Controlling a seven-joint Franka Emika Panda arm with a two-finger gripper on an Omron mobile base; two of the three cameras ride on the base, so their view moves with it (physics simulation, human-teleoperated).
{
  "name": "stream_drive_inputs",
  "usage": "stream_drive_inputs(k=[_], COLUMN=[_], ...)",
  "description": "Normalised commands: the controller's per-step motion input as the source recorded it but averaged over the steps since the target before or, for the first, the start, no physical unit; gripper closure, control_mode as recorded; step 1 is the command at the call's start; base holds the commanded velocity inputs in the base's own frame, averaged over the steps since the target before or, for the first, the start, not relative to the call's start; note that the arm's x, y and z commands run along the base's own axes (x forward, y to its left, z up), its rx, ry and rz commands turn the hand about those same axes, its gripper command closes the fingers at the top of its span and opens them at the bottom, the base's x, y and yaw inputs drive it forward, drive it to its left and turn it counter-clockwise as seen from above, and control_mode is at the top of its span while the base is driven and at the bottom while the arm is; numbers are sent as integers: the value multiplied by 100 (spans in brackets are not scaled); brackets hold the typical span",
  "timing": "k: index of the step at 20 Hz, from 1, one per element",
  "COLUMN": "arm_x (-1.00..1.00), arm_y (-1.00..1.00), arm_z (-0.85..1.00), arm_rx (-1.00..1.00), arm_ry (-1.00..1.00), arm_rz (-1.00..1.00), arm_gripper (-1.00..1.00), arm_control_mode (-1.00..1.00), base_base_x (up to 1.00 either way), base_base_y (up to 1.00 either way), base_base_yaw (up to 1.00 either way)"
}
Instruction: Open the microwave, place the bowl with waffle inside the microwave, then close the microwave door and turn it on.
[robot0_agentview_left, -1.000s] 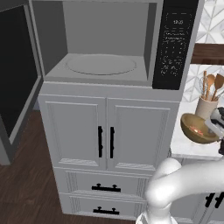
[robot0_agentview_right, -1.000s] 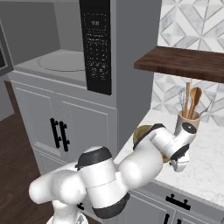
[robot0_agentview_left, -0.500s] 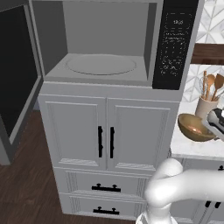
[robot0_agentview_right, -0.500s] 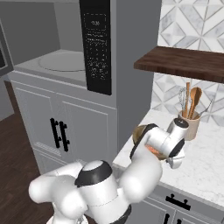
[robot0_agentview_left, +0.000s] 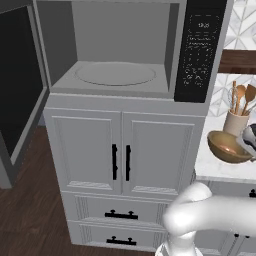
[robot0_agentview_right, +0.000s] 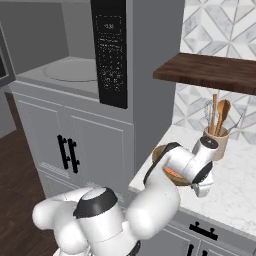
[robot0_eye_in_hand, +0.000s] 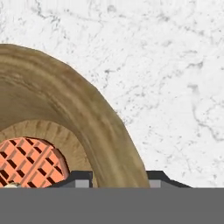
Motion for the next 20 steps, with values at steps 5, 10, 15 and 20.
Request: stream_drive_inputs(k=[5, 10, 15, 20], arm_x=[-74, -100, -100, -100], arm_y=[0, 19, 61, 83], arm_z=[78, 71, 68, 57], arm_rx=[0, 0, -3, -12], arm_ry=[-13, -29, -22, -8], arm_rz=[-3, -9, -16, -16], arm_gripper=[100, 100, 100, 100], arm_control_mode=[-100, -100, -100, -100], base_base_x=[0, 0, 0, 0], base_base_y=[0, 0, 0, 0], base_base_yaw=[0, 0, 0, 0])
